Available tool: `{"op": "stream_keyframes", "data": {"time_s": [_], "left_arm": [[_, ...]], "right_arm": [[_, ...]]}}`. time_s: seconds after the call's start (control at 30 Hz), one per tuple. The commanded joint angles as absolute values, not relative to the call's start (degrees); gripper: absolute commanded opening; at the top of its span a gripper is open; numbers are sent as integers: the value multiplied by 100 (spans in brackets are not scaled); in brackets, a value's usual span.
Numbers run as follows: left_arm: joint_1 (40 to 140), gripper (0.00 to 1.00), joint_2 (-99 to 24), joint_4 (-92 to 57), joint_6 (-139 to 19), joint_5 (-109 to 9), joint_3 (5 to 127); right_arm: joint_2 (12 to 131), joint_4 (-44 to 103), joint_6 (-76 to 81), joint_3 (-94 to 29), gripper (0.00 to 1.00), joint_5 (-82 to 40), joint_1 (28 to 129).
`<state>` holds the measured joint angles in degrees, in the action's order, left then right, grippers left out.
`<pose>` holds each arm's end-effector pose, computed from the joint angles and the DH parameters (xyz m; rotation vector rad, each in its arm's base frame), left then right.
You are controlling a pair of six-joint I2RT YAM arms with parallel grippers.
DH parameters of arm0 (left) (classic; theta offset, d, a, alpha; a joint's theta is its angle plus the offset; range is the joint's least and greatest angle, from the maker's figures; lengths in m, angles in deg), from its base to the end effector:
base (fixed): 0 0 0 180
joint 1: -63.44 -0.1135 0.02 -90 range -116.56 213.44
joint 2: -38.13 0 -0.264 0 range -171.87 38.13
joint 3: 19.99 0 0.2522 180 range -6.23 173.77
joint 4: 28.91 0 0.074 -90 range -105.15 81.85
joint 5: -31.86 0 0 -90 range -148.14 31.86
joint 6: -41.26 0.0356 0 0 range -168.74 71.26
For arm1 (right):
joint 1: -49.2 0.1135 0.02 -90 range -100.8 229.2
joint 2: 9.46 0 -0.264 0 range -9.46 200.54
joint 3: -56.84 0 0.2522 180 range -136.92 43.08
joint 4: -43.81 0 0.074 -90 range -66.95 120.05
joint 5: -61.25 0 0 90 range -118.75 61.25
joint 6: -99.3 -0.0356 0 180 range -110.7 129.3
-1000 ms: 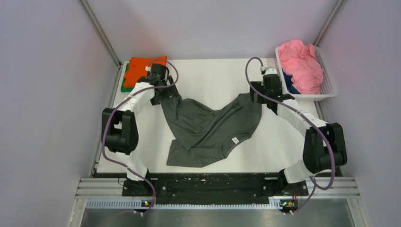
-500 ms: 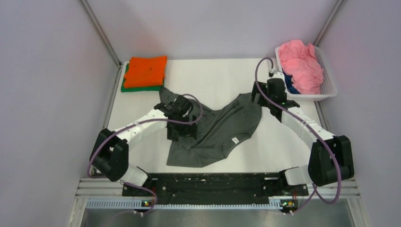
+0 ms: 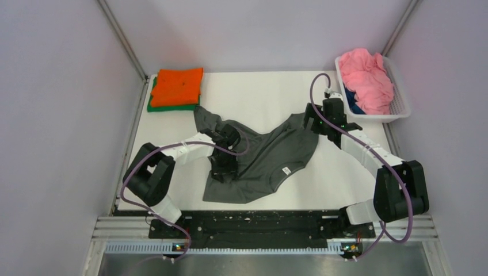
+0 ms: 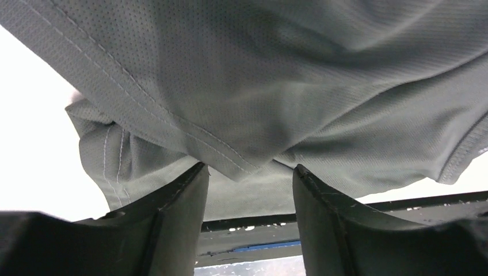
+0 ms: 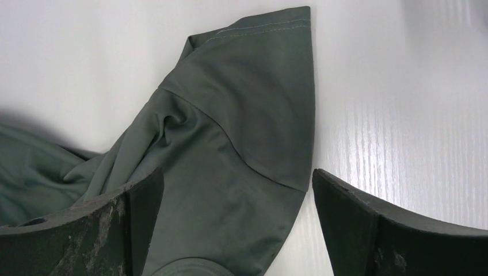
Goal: Fold and stack the t-shirts
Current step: Flatten out the tshirt
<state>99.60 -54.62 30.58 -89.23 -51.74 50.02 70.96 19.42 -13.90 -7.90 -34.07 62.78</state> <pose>0.2238 -0.1684 0.1713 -0.1051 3.0913 -0.2659 0.2949 0.0679 0.2352 0.2400 2.2647 0.2340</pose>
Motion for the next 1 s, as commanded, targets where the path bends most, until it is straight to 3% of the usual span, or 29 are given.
{"op": "stream_keyframes", "data": {"time_s": [0.0,0.1,0.17,0.23,0.27,0.63,0.97], "left_arm": [[9985,56,-5648,2963,-8966,-5308,5013],[9986,44,-5788,2992,-9007,-5595,5237],[9988,28,-5830,2998,-9035,-5741,5436],[9983,3,-5852,3050,-9087,-6038,5617],[9977,0,-5854,3106,-9104,-6187,5704],[9409,0,-5202,3078,-8772,-6584,6829],[8346,0,-5657,2429,-8366,-6382,8147]], "right_arm": [[7123,2015,-1419,-696,98,-3517,6258],[7128,1989,-1388,-641,98,-3546,6262],[7127,1982,-1372,-607,98,-3521,6261],[7135,1984,-1363,-576,97,-3511,6264],[7146,1984,-1352,-563,97,-3514,6264],[7646,2196,-1512,-668,88,-3844,6262],[8391,2696,-1714,-1325,75,-3868,5896]]}}
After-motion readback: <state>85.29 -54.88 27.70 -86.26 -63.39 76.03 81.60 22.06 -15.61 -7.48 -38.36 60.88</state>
